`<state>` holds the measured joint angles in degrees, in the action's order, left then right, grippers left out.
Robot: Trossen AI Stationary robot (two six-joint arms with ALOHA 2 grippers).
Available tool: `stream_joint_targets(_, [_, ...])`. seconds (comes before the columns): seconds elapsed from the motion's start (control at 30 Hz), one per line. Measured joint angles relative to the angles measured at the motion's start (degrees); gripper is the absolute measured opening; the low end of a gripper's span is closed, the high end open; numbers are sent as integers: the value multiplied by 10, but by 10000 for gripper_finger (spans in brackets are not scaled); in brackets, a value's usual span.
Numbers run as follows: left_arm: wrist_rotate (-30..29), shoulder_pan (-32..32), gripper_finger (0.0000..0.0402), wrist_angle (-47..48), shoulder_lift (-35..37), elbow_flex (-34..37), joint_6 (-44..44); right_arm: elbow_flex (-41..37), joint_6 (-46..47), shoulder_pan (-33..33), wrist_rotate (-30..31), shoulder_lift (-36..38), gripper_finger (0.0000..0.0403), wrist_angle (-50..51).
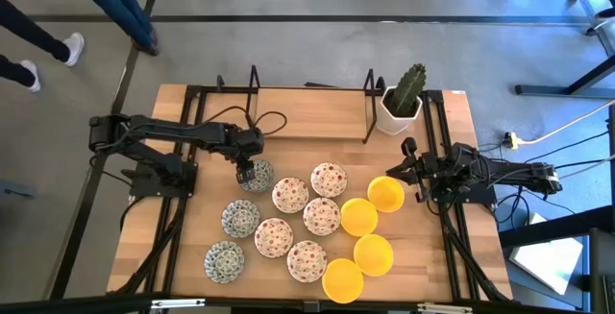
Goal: Pick & Place Mini bowls
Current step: Put the blue patterned bowl on the shelf
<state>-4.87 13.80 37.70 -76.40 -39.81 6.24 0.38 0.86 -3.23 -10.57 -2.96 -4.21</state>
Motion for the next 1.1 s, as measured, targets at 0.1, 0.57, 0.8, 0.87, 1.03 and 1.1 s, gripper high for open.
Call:
stream_joint_targets(0.1, [0,0,174,-2,0,0,-3,0,0,0,0,0,29,0])
stream_joint_targets(0.57, [-3,0,175,-6,0,0,-90,0,1,0,0,0,29,0])
stream_joint_targets(0.8, [-15,0,131,-6,0,0,-95,0,2,0,0,0,29,0])
stream_joint_targets(0.87, [-15,0,109,-6,0,0,-96,0,2,0,0,0,29,0])
stream_joint_targets(1.03, [-12,0,46,-7,0,-9,-96,0,2,0,0,0,29,0])
stream_joint_targets(1.1, [-3,0,24,-5,2,-19,-99,0,2,0,0,0,29,0])
